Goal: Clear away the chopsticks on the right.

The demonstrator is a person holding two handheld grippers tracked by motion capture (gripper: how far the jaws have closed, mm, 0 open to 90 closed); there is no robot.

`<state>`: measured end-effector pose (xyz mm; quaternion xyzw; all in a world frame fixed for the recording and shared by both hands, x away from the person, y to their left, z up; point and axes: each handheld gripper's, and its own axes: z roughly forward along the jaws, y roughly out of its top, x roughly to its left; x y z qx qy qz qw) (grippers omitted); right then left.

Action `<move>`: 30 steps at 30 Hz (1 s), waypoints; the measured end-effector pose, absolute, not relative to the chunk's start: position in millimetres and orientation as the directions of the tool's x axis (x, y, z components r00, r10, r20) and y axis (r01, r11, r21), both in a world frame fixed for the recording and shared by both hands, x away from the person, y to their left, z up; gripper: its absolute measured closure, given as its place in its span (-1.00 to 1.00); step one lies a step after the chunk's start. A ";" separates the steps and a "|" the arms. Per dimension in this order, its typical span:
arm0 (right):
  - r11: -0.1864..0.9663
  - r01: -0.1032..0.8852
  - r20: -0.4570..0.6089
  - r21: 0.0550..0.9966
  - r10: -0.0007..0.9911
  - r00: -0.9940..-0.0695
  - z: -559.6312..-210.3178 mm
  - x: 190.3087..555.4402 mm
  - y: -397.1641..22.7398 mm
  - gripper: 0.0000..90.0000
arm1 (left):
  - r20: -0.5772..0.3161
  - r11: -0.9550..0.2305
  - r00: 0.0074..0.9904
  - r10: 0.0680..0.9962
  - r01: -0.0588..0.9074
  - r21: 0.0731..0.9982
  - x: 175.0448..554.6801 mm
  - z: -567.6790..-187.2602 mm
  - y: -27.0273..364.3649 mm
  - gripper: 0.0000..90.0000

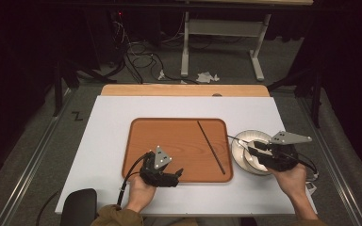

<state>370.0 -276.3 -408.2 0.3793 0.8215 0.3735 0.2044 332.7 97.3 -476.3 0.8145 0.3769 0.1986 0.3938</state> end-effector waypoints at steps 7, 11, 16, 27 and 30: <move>0.431 0.479 -0.065 0.765 0.791 -0.609 -407.3 374.2 -290.1 0.46 | 0.029 -0.407 0.634 0.773 0.459 0.790 333.7 -477.0 97.3 -0.64; 0.424 0.470 -0.086 0.774 0.806 -0.585 -403.7 373.8 -299.6 0.48 | 0.030 -0.404 0.634 0.773 0.456 0.793 333.4 -476.2 98.3 -0.64; 0.364 0.484 -0.051 0.796 0.837 -0.545 -400.0 374.8 -319.2 0.50 | 0.028 -0.401 0.629 0.777 0.459 0.793 334.4 -476.0 99.3 -0.64; 0.248 0.531 0.032 0.811 0.886 -0.463 -408.3 381.7 -365.6 0.56 | 0.040 -0.422 0.637 0.770 0.461 0.781 335.2 -479.4 95.5 -0.64; 0.240 0.545 0.031 0.803 0.897 -0.441 -413.6 383.9 -374.4 0.57 | 0.042 -0.421 0.636 0.771 0.458 0.783 334.4 -478.8 95.8 -0.63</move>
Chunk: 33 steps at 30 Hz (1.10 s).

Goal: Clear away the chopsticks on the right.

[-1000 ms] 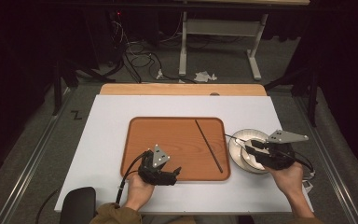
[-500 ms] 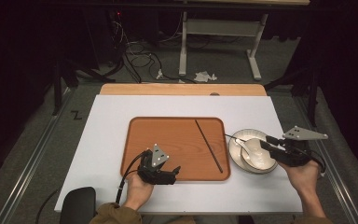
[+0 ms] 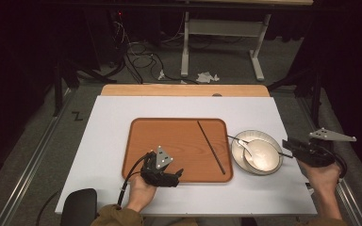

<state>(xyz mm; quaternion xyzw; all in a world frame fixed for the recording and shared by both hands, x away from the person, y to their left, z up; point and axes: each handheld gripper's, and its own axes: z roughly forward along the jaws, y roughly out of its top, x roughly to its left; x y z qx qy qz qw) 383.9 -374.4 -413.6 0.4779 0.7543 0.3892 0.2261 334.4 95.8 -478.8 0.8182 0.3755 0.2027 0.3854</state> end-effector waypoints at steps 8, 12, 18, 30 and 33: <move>0.281 0.611 0.005 0.740 0.906 -0.423 -435.8 394.2 -378.7 0.58 | 0.048 -0.427 0.637 0.769 0.457 0.780 334.3 -479.1 95.3 -0.64; 0.304 0.640 -0.017 0.706 0.910 -0.414 -441.6 397.2 -378.8 0.59 | 0.042 -0.419 0.630 0.775 0.463 0.781 335.3 -479.0 96.4 -0.64; 0.329 0.654 -0.017 0.681 0.900 -0.436 -448.1 401.2 -375.5 0.60 | 0.043 -0.424 0.636 0.770 0.461 0.779 334.6 -479.3 95.0 -0.64; 0.371 0.682 -0.038 0.631 0.892 -0.450 -458.9 408.4 -368.8 0.62 | 0.043 -0.413 0.628 0.777 0.457 0.788 334.6 -478.9 95.7 -0.64; 0.367 0.684 -0.027 0.630 0.891 -0.454 -460.9 409.5 -368.3 0.65 | 0.045 -0.413 0.624 0.780 0.460 0.786 335.3 -479.3 96.0 -0.64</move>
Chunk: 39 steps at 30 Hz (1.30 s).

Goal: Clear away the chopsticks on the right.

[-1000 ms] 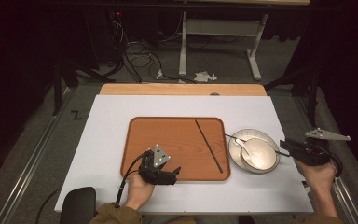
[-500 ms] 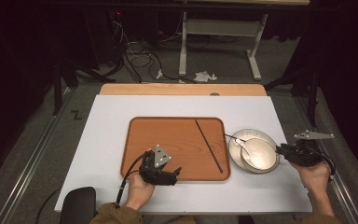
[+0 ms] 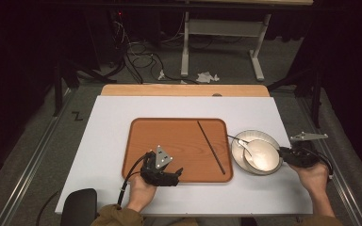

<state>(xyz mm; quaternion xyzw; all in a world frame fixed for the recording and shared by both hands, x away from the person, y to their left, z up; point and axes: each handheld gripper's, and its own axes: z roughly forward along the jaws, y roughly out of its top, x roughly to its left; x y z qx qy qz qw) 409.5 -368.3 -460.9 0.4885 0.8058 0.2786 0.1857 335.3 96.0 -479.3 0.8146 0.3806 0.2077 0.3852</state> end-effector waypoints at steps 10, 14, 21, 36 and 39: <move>0.385 0.686 -0.024 0.617 0.881 -0.473 -469.1 412.8 -368.0 0.83 | 0.046 -0.414 0.626 0.778 0.458 0.787 334.3 -479.2 95.7 -0.64; 0.383 0.690 -0.026 0.614 0.883 -0.468 -470.4 412.3 -367.7 0.89 | 0.045 -0.411 0.625 0.779 0.455 0.790 333.9 -478.6 96.1 -0.64; 0.371 0.689 -0.026 0.622 0.890 -0.456 -469.0 411.4 -367.2 0.90 | 0.041 -0.408 0.626 0.779 0.456 0.791 333.8 -479.0 95.8 -0.64; 0.303 0.576 -0.026 0.759 0.899 -0.438 -433.0 394.1 -362.2 0.91 | 0.028 -0.389 0.607 0.795 0.473 0.790 336.2 -476.9 101.7 -0.64; 0.282 0.549 -0.006 0.787 0.893 -0.450 -422.0 388.0 -354.6 0.91 | 0.026 -0.381 0.602 0.798 0.470 0.796 336.0 -475.0 104.4 -0.64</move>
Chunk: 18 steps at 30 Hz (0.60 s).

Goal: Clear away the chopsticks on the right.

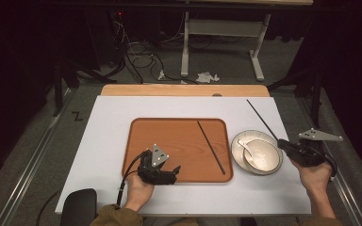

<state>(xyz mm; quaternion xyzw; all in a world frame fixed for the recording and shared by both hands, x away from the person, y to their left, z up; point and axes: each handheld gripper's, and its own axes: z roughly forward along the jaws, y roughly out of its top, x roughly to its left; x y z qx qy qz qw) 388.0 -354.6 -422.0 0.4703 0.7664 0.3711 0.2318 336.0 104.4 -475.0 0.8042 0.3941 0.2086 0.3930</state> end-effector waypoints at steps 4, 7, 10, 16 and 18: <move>0.252 0.517 0.051 0.818 0.864 -0.501 -410.6 382.9 -344.0 0.91 | 0.021 -0.376 0.600 0.800 0.474 0.796 336.8 -475.1 104.8 -0.64; 0.239 0.508 0.081 0.827 0.845 -0.528 -404.6 378.9 -336.0 0.91 | 0.022 -0.380 0.601 0.799 0.476 0.793 336.9 -475.8 104.1 -0.64; 0.260 0.499 0.073 0.826 0.830 -0.553 -400.9 374.6 -322.8 0.91 | 0.022 -0.381 0.606 0.795 0.471 0.796 335.9 -475.3 103.7 -0.64; 0.342 0.480 0.033 0.808 0.787 -0.616 -399.4 367.2 -288.5 0.91 | 0.016 -0.378 0.602 0.798 0.480 0.792 338.2 -475.9 104.6 -0.64; 0.372 0.469 0.012 0.801 0.772 -0.635 -399.9 364.5 -277.7 0.91 | 0.018 -0.381 0.602 0.798 0.482 0.789 338.4 -476.3 103.9 -0.64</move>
